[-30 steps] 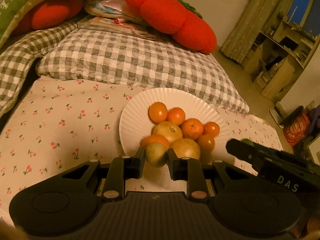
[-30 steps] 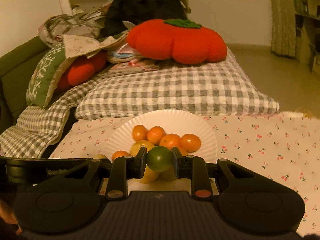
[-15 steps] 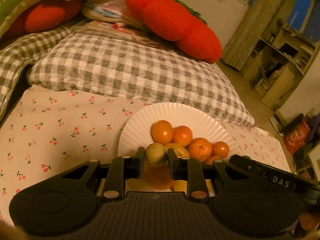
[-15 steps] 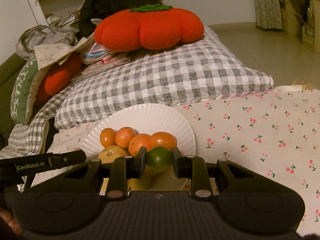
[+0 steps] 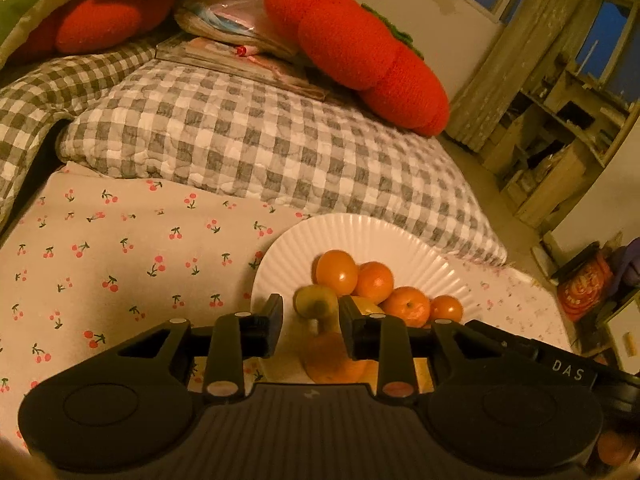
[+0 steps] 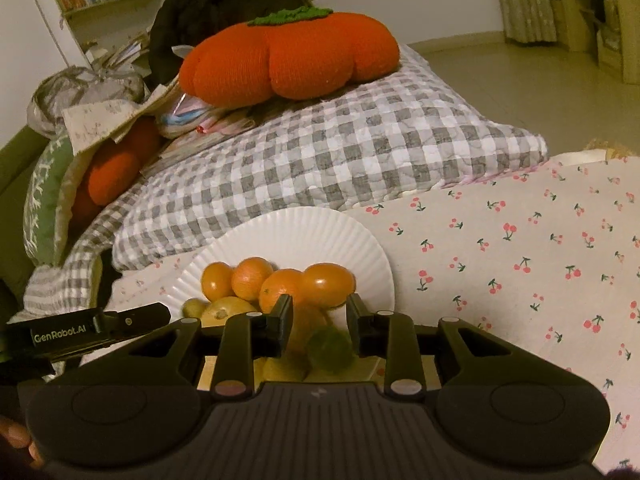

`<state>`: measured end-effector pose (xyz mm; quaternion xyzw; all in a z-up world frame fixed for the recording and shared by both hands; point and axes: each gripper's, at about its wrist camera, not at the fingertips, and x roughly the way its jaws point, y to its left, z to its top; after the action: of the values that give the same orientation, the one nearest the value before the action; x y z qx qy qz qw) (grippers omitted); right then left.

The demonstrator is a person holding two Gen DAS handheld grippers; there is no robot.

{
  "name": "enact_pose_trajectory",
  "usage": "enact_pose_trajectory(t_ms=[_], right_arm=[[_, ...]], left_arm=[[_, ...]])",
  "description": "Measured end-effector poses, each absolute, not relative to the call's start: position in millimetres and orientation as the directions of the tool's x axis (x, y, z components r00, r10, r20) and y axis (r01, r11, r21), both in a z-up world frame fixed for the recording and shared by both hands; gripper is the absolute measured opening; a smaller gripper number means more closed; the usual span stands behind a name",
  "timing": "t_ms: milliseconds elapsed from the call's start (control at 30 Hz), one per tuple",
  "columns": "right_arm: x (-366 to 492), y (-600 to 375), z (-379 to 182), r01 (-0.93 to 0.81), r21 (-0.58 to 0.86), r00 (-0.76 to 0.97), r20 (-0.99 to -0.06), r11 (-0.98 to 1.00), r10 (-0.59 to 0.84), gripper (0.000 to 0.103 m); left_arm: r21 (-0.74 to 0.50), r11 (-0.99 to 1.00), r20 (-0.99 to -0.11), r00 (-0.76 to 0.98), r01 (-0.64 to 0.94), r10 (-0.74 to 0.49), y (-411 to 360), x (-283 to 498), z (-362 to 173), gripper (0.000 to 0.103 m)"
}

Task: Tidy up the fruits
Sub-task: 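Open both tools to release the fruits onto the white plate, then move both tools back to the last two yellow fruits on the sheet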

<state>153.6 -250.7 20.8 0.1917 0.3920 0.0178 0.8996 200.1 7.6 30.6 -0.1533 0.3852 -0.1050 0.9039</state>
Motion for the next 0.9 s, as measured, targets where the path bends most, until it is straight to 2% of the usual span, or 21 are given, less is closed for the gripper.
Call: enact_pose_trajectory(t_ms=[133,300,500,667,900], right_arm=[[149,-249,33,0.123,0.36,0.704,-0.688,0.925,0.174,0.028],[142,-232,39,0.082,0.34,0.688,-0.699,0.937,0.194,0.028],[125,-204,45,-0.007,0.322,0.666,-0.705,0.947,0.245,0.035],[108,-172,49,-0.12,0.249,0.646,-0.716,0.961,0.266,0.036],[99,-149,45,-0.184,0.231,0.604,-0.74,0.955,0.295,0.036]], left_arm=[[-0.377,0.924,-0.661,0.683,0.056,-0.311,13,195,38,0.022],[-0.35,0.935,-0.673,0.681,0.052,-0.289,17,184,44,0.033],[-0.285,0.959,-0.722,0.656,0.009,-0.22,27,165,45,0.037],[-0.281,0.959,-0.742,0.639,-0.022,-0.203,44,149,47,0.038],[-0.269,0.961,-0.761,0.626,-0.063,-0.171,63,124,48,0.043]])
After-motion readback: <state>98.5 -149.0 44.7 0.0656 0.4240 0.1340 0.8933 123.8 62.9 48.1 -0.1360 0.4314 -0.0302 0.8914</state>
